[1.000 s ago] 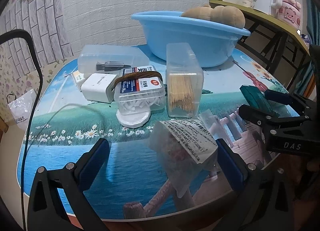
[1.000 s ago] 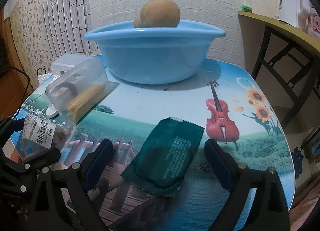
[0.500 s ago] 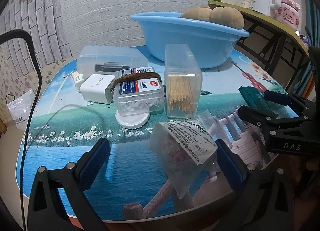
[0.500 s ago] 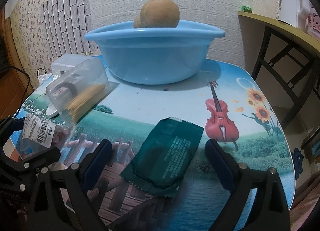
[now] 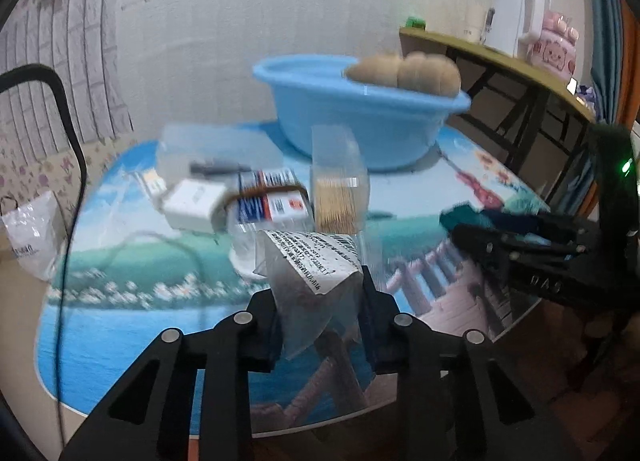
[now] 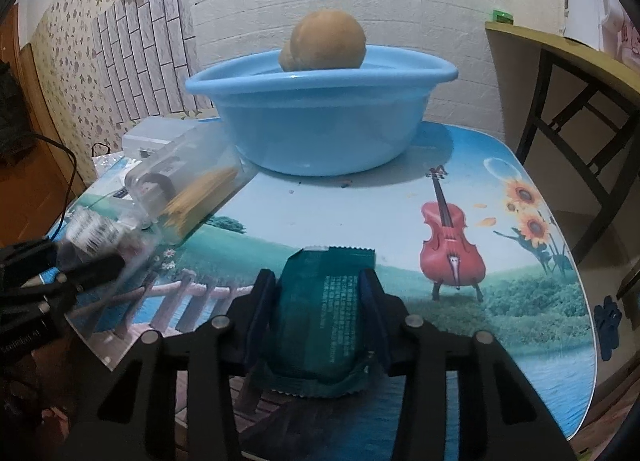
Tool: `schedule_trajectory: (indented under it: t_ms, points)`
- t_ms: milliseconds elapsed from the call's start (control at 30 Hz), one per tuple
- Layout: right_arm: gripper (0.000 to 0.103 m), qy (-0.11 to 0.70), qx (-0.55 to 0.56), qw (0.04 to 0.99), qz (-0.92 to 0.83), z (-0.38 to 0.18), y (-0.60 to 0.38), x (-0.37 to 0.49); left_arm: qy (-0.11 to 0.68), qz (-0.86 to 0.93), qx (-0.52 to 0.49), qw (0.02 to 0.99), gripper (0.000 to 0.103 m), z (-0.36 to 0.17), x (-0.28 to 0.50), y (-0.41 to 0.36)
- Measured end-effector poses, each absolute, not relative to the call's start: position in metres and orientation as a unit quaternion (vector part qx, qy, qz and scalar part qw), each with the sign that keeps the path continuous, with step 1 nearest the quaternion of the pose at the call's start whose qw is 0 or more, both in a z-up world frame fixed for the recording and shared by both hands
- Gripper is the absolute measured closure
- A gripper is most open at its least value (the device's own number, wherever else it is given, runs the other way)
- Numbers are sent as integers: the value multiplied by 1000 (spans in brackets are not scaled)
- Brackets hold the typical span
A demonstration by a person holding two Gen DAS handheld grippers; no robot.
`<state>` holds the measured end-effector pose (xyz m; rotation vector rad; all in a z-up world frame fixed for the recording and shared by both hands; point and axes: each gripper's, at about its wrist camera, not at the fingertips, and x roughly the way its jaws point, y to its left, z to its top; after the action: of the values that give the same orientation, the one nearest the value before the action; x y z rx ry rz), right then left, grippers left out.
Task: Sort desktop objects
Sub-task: 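Grasp the clear barcode bag with the left tool while the right tool grasps the dark green packet, then lift and carry the bag and green packet over the blue basin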
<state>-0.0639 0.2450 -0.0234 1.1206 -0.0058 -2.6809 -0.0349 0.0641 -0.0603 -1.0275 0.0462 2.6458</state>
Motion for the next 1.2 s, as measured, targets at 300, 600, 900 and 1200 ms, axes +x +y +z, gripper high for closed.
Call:
schedule_trajectory:
  t_ms: [300,600,900,1200]
  points:
    - [61,7,353,126,-927,-3,242,-57,-10,946,-295,132,75,-11,-39,41]
    - [61,14,297,138,-945,43,240,-53,-32,964,-230,127,75,44,-47,30]
    - [61,12,244,157,-957,88,238,-62,-38,968,-201,143,75,70,-58,37]
    - [61,10,239,159,-958,99,242,-102,-32,965,-215,149,75,68,-93,52]
